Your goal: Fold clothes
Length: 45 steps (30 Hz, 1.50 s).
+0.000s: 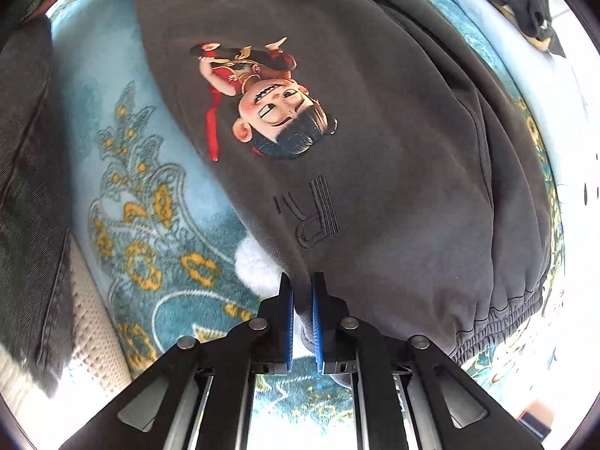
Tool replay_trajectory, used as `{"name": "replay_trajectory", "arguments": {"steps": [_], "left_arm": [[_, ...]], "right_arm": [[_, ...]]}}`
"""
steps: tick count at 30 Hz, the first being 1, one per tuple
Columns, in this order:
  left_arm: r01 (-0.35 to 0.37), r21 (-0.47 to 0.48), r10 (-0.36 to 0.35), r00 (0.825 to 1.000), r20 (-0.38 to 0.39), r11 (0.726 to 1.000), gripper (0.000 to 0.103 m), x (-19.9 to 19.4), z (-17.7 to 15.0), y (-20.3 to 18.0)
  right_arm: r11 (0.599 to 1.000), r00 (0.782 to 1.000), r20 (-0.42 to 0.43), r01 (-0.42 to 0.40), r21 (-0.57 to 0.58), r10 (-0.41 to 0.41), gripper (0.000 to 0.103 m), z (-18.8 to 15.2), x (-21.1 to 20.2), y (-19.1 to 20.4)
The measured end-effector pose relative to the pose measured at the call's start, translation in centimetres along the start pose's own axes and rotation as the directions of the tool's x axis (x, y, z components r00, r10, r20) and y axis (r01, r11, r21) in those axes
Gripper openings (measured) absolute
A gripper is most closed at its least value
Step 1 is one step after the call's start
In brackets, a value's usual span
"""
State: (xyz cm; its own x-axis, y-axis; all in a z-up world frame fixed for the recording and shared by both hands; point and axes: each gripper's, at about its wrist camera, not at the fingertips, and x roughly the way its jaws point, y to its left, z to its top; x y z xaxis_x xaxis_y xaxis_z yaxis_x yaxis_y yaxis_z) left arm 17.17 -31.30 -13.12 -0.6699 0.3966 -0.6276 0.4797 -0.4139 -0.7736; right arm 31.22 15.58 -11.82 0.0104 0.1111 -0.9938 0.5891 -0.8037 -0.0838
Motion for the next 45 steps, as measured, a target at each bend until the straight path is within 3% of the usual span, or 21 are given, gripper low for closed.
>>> {"name": "replay_trajectory", "arguments": {"steps": [4, 7, 10, 14, 17, 19, 21, 25, 26, 29, 35, 40, 45], "left_arm": [[0.017, 0.092, -0.021, 0.998, 0.053, 0.996, 0.009, -2.4, -0.6, -1.6], [-0.036, 0.116, 0.031, 0.999, 0.043, 0.993, 0.009, -2.2, -0.8, -1.9], [-0.120, 0.092, 0.118, 0.993, 0.026, 0.989, 0.009, -1.4, -0.6, -1.3], [-0.100, 0.029, 0.099, 0.995, 0.031, 0.995, 0.011, -1.8, -0.5, -0.2], [-0.102, 0.028, 0.101, 0.994, 0.043, 0.994, 0.016, -2.2, -0.5, -0.4], [-0.119, 0.039, 0.117, 0.991, 0.058, 0.992, 0.019, -2.5, -0.5, -0.7], [-0.142, 0.054, 0.137, 0.987, 0.090, 0.988, 0.021, -3.0, -0.5, -1.1], [-0.196, 0.070, 0.186, 0.974, 0.126, 0.978, 0.030, -3.5, -0.5, -1.3], [-0.203, 0.051, 0.194, 0.972, 0.133, 0.978, 0.037, -3.6, -0.4, -1.0], [-0.206, 0.000, 0.203, 0.966, 0.162, 0.979, 0.042, -4.1, -0.1, 0.0], [-0.224, 0.017, 0.217, 0.958, 0.185, 0.974, 0.044, -3.8, 0.1, -0.2], [-0.232, 0.001, 0.228, 0.958, 0.172, 0.973, 0.044, -3.1, 0.4, 0.2], [-0.223, -0.082, 0.233, 0.962, 0.140, 0.971, 0.044, -2.5, 0.8, 1.9]], "right_arm": [[0.999, 0.999, -0.034, -0.039, -0.031, 0.038, 0.007, -0.5, -0.5, 0.2], [0.997, 0.997, -0.060, -0.060, -0.052, 0.057, 0.007, -0.9, -0.8, 0.4], [0.994, 0.994, -0.085, -0.081, -0.071, 0.075, 0.007, -1.2, -1.1, 0.6], [0.996, 0.993, -0.099, -0.066, -0.063, 0.059, 0.011, -0.5, -1.4, 0.3], [0.995, 0.994, -0.065, -0.094, -0.043, 0.091, 0.018, 0.3, -3.2, -0.6], [0.992, 0.992, 0.004, -0.126, -0.017, 0.126, 0.031, 1.5, -5.3, -1.7], [0.990, 0.985, 0.103, -0.138, 0.023, 0.135, 0.037, 3.8, -7.2, -3.0], [0.983, 0.950, 0.285, -0.161, 0.094, 0.128, 0.038, 9.1, -8.9, -4.8], [0.982, 0.943, 0.310, -0.160, 0.102, 0.122, 0.038, 11.1, -8.7, -5.0], [0.982, 0.922, 0.367, -0.169, 0.084, 0.127, 0.038, 17.1, -7.9, -4.5], [0.994, 0.900, 0.426, -0.113, 0.013, 0.096, 0.038, 28.9, -5.8, -1.1], [0.996, 0.906, 0.416, -0.088, 0.006, 0.077, 0.042, 37.4, -3.1, 1.6], [0.999, 0.922, 0.387, -0.029, 0.015, 0.021, 0.043, 42.4, -1.9, 3.6]]}}
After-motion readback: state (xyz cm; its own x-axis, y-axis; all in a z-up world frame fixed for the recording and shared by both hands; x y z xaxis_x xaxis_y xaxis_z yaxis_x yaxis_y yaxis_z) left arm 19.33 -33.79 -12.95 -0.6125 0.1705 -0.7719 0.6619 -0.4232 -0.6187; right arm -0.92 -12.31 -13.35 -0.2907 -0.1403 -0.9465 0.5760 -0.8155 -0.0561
